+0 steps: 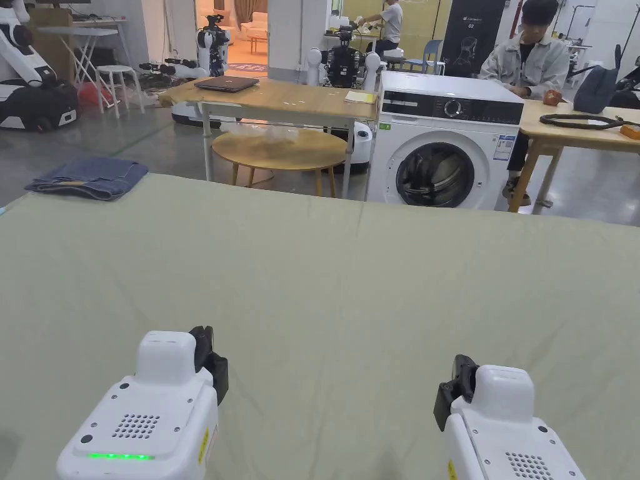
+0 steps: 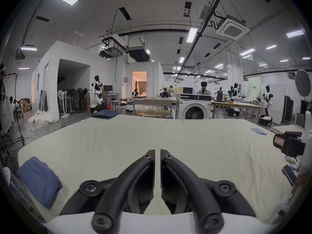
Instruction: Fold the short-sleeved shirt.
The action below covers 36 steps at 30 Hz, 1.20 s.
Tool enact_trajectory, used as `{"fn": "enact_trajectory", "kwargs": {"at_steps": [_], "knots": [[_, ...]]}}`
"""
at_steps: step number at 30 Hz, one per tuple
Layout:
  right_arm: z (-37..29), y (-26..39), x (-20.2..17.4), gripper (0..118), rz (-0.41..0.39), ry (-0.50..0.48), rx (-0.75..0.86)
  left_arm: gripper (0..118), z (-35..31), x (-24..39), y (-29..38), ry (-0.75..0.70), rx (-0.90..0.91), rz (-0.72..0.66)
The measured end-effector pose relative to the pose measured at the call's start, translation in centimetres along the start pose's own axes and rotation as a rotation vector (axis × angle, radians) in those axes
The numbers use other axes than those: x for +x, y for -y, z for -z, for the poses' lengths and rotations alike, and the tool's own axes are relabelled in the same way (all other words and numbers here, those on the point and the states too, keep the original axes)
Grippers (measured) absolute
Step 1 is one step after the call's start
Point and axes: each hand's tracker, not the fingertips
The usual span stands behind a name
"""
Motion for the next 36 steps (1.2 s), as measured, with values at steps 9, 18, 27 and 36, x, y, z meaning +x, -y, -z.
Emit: {"fn": "enact_trajectory", "kwargs": {"at_steps": [9, 18, 27, 36], "knots": [[0.1, -0.1, -0.1, 95, -0.001, 0.028, 0.002, 71, 0.2, -0.4, -0.2, 0.018, -0.008, -0.032], [0.4, -0.1, 0.0, 96, 0.005, 0.008, -0.018, 75, 0.9, -0.6, -0.1, 0.017, -0.045, -0.068], [0.8, -0.7, -0.3, 96, 0.026, 0.014, -0.026, 75, 1.1, -0.7, 0.1, -0.036, -0.044, -0.028], [1.5, -1.4, -0.5, 96, 0.045, 0.005, -0.029, 75, 0.4, -0.6, -0.6, -0.016, -0.002, -0.021]]}}
